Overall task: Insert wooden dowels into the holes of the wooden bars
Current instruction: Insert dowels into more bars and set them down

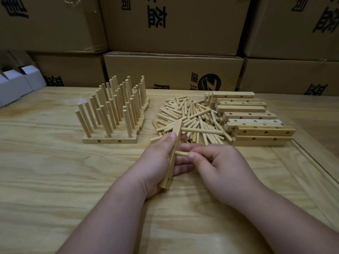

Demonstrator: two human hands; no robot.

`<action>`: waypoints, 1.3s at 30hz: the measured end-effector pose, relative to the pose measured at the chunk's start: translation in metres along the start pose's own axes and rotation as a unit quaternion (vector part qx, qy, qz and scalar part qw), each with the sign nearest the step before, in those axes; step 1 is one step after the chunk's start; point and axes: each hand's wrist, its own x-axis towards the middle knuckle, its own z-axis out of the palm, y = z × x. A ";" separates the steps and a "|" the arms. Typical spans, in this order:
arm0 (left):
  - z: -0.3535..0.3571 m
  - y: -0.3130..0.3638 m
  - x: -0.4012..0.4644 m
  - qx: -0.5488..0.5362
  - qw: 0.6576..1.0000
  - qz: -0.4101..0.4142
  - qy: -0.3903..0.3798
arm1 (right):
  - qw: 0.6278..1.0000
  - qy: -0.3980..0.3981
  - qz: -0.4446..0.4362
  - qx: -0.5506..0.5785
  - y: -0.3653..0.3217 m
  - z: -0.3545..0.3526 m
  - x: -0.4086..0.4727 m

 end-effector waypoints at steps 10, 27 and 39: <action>0.000 -0.001 0.001 0.028 0.999 0.011 -0.014 | 0.980 -0.025 0.127 0.151 -0.009 0.003 0.001; 0.000 0.002 0.003 -0.067 0.998 0.011 0.007 | 0.993 -0.021 0.110 0.038 0.000 -0.010 0.008; -0.004 0.002 0.003 -0.092 0.996 -0.011 0.011 | 0.956 0.027 0.082 0.282 -0.001 -0.001 0.003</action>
